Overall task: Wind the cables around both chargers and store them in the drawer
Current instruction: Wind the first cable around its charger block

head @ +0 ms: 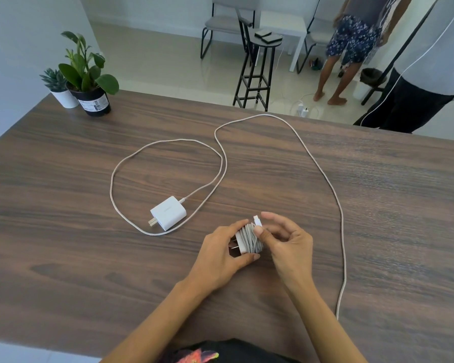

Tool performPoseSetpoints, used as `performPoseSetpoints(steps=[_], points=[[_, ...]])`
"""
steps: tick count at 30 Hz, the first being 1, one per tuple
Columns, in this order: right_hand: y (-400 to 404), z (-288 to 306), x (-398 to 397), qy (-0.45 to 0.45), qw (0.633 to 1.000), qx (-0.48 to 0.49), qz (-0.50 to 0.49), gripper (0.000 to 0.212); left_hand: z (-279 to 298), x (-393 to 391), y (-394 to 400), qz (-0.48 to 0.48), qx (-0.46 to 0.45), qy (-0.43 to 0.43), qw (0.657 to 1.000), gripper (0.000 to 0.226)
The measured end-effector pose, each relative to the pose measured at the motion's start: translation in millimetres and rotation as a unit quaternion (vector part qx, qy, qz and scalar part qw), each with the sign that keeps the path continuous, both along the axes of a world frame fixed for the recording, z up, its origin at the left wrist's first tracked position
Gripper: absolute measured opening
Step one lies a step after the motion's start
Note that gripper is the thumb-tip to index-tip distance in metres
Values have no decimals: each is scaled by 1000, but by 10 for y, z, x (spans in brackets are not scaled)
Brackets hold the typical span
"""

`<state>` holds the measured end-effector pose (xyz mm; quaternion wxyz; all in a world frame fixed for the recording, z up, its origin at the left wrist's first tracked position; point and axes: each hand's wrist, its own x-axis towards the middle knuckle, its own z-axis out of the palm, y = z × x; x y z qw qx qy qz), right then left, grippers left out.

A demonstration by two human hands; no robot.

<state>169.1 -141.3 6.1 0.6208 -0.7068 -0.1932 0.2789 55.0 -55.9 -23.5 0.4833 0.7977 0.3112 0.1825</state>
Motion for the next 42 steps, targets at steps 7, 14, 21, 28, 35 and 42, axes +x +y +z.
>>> performPoseSetpoints(steps=[7,14,21,28,35,42], points=[[-136,33,-71,-68,994,-63,-51,16,-74,-57,-32,-2,46,-23,999,71],[-174,-28,-38,-82,991,-99,-38,14,-113,-72,-16,-6,38,-36,999,73],[-148,21,-5,-147,981,-124,0,14,-107,-69,-9,-7,32,-41,999,74],[-160,15,-18,-182,977,-115,9,18,-111,-71,-3,-2,24,-42,999,74],[-138,-16,59,-263,953,-140,50,26,-78,-56,20,-17,36,-33,999,75],[-79,63,123,-224,959,-165,59,17,-20,-29,31,-27,27,-21,999,77]])
